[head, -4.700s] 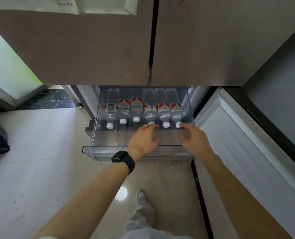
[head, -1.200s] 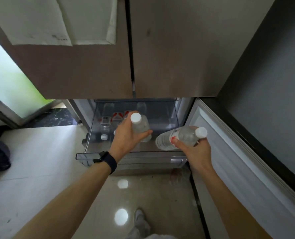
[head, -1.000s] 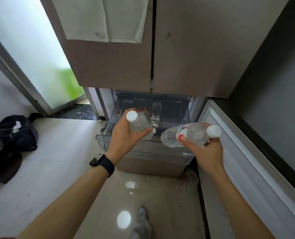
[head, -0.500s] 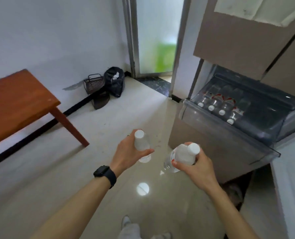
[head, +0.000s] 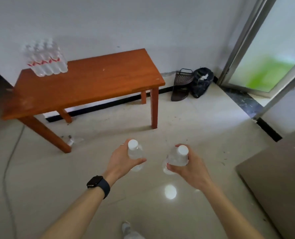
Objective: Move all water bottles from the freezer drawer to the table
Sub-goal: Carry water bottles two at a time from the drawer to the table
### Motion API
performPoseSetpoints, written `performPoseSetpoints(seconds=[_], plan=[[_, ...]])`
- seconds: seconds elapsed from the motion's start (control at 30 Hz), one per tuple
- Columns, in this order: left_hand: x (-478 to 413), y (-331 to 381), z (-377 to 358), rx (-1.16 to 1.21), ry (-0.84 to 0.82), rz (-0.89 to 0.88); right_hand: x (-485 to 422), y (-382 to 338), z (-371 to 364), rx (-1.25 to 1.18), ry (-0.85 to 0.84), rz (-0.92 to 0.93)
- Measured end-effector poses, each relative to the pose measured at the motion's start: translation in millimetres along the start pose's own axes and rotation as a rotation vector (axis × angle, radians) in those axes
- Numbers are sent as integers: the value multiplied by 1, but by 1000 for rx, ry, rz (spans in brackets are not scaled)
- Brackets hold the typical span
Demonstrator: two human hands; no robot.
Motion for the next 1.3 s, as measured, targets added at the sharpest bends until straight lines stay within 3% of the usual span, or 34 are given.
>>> performPoseSetpoints(seconds=[0.27, 0.63, 0.97, 1.3], plan=[[17, -121, 152, -12, 173, 121, -32, -121, -148, 79, -120, 184], [-6, -231, 269, 63, 296, 199, -97, -232, -284, 168, -282, 303], [-112, -321, 375, -4, 319, 233, -224, -317, -405, 205, -363, 323], [-236, -396, 461, 85, 328, 306, -352, -400, -502, 187, -398, 322]])
Point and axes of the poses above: each hand's wrist, its own x-axis away from the middle knuckle, its own z-axis out of the back of the hand, y = z × x, the point moved 5 cm from there along -x, towards the middle knuckle, and after that the axes turned 1 degree about -z, right-handed, at the moved point
